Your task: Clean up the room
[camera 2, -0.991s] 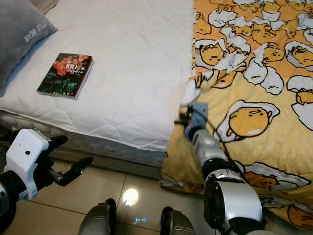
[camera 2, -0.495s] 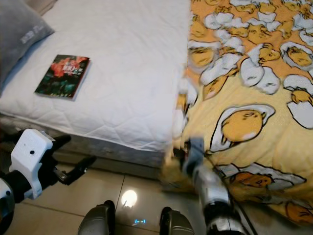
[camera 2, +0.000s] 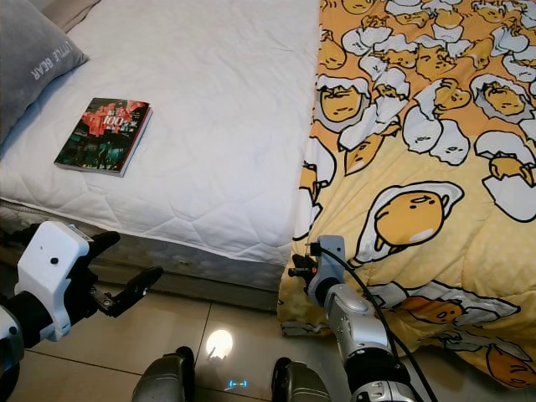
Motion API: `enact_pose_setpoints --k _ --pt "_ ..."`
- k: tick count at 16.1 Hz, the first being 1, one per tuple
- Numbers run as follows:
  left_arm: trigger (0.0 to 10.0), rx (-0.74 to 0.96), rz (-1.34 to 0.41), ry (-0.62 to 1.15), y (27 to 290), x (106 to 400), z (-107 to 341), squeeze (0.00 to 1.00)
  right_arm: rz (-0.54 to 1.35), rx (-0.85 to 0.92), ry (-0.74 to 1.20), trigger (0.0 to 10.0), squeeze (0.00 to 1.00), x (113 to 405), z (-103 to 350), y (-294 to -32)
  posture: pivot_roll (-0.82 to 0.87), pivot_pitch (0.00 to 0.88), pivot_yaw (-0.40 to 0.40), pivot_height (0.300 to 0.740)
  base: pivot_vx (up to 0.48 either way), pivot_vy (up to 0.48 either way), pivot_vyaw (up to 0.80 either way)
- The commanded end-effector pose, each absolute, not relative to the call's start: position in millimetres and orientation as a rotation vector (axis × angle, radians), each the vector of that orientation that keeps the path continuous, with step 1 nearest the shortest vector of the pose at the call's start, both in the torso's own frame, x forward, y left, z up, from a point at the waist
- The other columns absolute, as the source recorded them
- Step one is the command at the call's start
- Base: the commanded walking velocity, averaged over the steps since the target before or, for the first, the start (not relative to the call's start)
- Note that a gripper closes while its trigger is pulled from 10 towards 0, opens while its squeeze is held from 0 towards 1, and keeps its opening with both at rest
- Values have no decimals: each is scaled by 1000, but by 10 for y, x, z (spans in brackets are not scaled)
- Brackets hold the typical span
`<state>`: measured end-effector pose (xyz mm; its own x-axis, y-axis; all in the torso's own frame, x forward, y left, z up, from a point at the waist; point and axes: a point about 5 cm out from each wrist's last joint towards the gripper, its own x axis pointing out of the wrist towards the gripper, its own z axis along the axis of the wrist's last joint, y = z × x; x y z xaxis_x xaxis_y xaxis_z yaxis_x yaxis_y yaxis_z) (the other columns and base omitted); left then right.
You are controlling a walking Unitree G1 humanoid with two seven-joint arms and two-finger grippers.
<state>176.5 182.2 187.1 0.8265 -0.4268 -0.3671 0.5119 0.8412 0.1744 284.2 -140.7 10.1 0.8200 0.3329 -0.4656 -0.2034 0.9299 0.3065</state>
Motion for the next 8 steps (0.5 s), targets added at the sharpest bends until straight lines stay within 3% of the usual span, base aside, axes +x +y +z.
enact_pose_setpoints --k 1,8 --pt "10000 281 -508 322 1828 1750 1875 949 335 266 670 0 0 2634 -126 -1276 288 205 -25 740 0 0 0" --pt "10000 281 -508 322 1828 1750 1875 949 335 266 670 0 0 2634 -126 -1276 288 205 -25 740 0 0 0"
